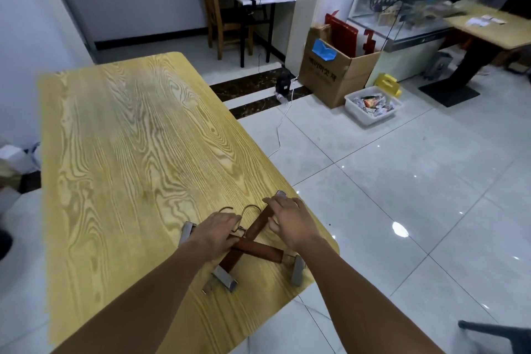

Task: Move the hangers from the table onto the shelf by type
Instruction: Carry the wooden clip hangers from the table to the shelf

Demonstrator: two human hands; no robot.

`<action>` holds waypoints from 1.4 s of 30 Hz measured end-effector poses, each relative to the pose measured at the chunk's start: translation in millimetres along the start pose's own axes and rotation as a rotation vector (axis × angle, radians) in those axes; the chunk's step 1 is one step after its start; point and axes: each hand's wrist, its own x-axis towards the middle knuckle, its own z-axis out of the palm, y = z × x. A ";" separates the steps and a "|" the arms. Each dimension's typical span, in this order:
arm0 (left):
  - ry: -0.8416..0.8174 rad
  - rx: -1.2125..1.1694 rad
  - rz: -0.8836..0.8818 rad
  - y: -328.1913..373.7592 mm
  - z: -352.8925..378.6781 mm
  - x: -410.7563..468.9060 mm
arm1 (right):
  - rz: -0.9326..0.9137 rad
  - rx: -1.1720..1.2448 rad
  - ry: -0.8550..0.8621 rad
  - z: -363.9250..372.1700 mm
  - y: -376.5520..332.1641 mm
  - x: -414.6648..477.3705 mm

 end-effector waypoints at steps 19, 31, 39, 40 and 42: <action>-0.130 0.217 0.077 -18.0 44.4 23.6 | -0.014 0.038 -0.068 32.2 22.3 6.0; 0.002 0.074 -0.023 -37.7 43.1 -10.2 | -0.054 -0.021 0.033 7.7 5.2 12.6; 0.071 0.002 -0.141 -69.0 30.3 -37.4 | -0.025 -0.082 0.149 -9.0 7.1 16.9; 0.077 -0.001 -0.163 -75.5 29.4 -42.0 | -0.026 -0.089 0.143 -8.4 7.4 17.4; 0.090 0.009 -0.201 -88.8 25.8 -50.5 | -0.040 -0.107 0.123 -6.8 8.5 17.9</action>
